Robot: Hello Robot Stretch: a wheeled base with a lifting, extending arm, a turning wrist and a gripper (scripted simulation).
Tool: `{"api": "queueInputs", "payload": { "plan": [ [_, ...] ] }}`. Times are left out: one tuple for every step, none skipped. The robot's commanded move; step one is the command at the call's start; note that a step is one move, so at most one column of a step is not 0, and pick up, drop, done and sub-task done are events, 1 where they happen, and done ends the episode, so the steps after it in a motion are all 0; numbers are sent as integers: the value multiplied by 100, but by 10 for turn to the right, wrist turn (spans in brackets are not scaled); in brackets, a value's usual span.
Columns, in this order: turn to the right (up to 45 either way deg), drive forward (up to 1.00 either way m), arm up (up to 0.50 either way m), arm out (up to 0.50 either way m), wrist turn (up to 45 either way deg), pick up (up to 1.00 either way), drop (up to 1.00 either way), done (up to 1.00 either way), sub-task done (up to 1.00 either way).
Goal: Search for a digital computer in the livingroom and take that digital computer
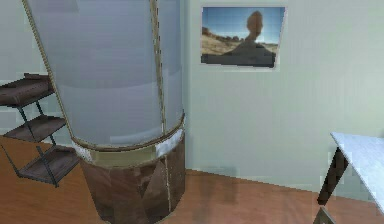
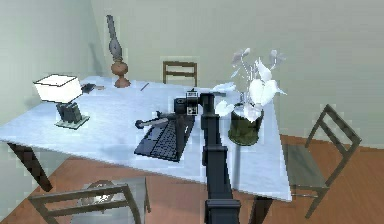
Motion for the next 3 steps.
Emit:
{"api": "queueInputs", "payload": {
  "plan": [
    [0,0,0,0,330,0,0,0,0],
    [0,0,0,0,0,100,0,0,0],
    [0,0,10,0,0,0,0,0,0]
  ]
}}
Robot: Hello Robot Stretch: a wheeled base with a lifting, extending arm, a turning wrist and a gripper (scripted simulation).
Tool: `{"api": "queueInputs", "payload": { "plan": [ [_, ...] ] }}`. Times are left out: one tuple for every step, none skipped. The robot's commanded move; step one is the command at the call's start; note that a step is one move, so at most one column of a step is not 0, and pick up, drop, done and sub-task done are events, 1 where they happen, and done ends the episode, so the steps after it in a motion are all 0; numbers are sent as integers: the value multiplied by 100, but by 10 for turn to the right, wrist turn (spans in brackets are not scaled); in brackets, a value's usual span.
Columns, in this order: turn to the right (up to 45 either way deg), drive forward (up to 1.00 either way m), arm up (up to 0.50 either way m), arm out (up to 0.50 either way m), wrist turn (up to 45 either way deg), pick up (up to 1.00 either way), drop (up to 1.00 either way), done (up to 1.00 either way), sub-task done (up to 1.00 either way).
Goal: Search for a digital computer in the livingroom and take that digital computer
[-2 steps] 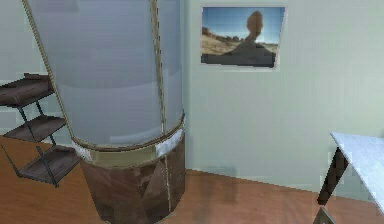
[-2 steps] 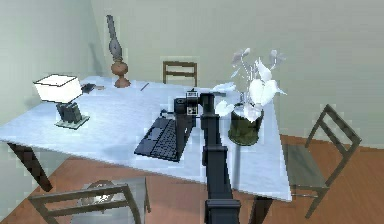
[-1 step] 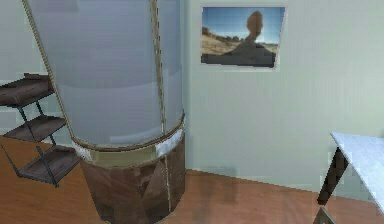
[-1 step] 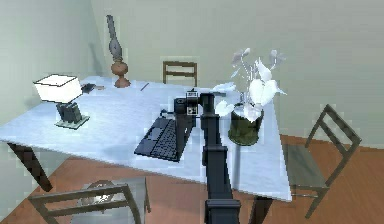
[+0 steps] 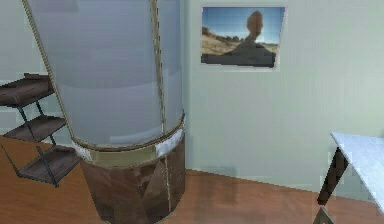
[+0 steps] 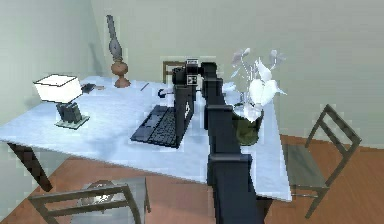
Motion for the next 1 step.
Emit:
{"api": "queueInputs", "payload": {
  "plan": [
    [0,0,0,0,0,0,0,100,0]
  ]
}}
